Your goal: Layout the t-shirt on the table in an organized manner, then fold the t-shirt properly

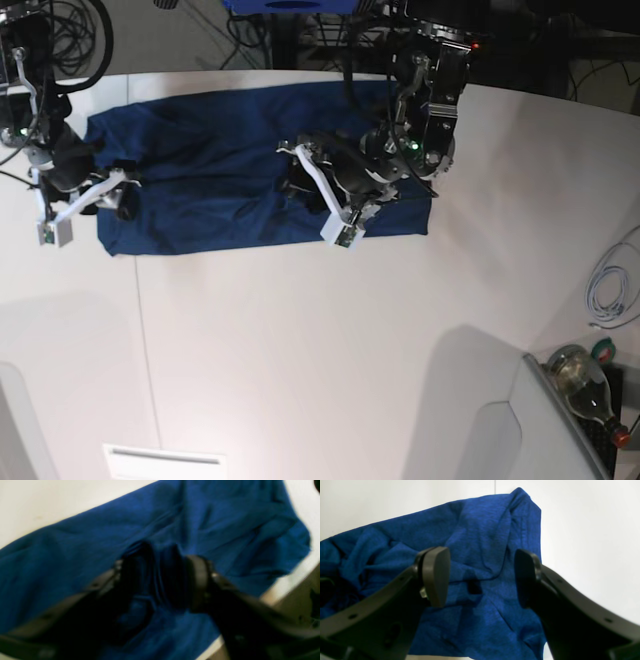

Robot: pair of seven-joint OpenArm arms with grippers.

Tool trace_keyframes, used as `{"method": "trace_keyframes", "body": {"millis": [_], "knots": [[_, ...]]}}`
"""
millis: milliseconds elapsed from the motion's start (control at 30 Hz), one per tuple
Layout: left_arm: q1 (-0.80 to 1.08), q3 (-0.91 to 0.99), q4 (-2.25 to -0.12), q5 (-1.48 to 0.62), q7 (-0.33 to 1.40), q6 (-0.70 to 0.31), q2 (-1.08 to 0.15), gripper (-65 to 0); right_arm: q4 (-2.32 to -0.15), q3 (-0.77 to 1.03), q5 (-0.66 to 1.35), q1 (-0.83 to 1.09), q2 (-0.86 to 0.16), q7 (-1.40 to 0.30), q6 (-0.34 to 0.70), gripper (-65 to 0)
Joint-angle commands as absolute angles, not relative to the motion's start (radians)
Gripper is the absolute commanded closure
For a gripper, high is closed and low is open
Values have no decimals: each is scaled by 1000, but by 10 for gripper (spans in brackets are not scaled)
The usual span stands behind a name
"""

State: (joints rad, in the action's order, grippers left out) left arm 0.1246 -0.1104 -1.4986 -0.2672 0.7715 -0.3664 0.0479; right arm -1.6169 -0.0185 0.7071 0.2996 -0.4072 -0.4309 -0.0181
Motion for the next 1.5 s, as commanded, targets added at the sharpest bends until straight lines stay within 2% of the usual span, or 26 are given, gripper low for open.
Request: {"method": "trace_keyframes", "body": {"millis": [0, 67, 200, 300, 400, 500, 533, 567, 633, 667, 700, 800, 833, 900, 1000, 1133, 1333, 1467], "knots": [[113, -125, -1521, -283, 754, -371, 54, -402, -1632, -10, 713, 292, -421, -410, -12, -378], [113, -170, -1523, -283, 754, -371, 58, -423, -1632, -10, 713, 291, -421, -410, -12, -378], [99, -237, -1532, -283, 753, -371, 61, -420, -1632, -10, 713, 278, -421, -412, -12, -378], [99, -220, -1590, -282, 754, -371, 50, -420, -1643, -16, 711, 278, -427, -412, -7, -378], [157, -84, -1727, -283, 759, -371, 2, -418, -1679, -16, 710, 278, -423, -412, 96, -377], [229, 133, -1821, -277, 760, -371, -39, -410, -1727, -22, 708, 277, -418, -426, 203, -377], [246, 203, -1825, -277, 760, -371, -54, -385, -1738, -39, 707, 269, -418, -444, 231, -377], [265, 283, -1821, -277, 760, -371, -70, -329, -1751, -71, 705, 246, -412, -467, 257, -375], [303, 453, -1781, -283, 754, -377, -101, -137, -1756, -151, 704, 200, -412, -526, 286, -350], [317, 529, -1755, -283, 753, -377, -113, -20, -1756, -189, 704, 171, -412, -545, 286, -309], [325, 613, -1722, -283, 753, -377, -124, 0, -1755, -245, 704, 143, -410, -561, 286, -239], [332, 817, -1626, -283, 751, -378, -147, 0, -1751, -414, 704, 44, -389, -602, 285, -8], [334, 874, -1596, -283, 751, -380, -160, 0, -1750, -467, 704, 10, -371, -622, 285, 0], [334, 967, -1550, -283, 751, -390, -177, 0, -1719, -547, 704, -59, -315, -682, 283, -24], [335, 1055, -1529, -275, 751, -464, -183, 0, -1580, -634, 687, -156, -205, -765, 283, -3], [354, 1089, -1529, -275, 751, -556, -183, 0, -1374, -756, 527, -251, -71, -796, 283, -2], [355, 1087, -1521, -275, 751, -558, -180, 0, -1132, -789, 335, -312, 79, -796, 283, -2], [355, 1087, -1520, -275, 751, -558, -180, 0, -1092, -789, 262, -309, 101, -852, 283, -2]]}}
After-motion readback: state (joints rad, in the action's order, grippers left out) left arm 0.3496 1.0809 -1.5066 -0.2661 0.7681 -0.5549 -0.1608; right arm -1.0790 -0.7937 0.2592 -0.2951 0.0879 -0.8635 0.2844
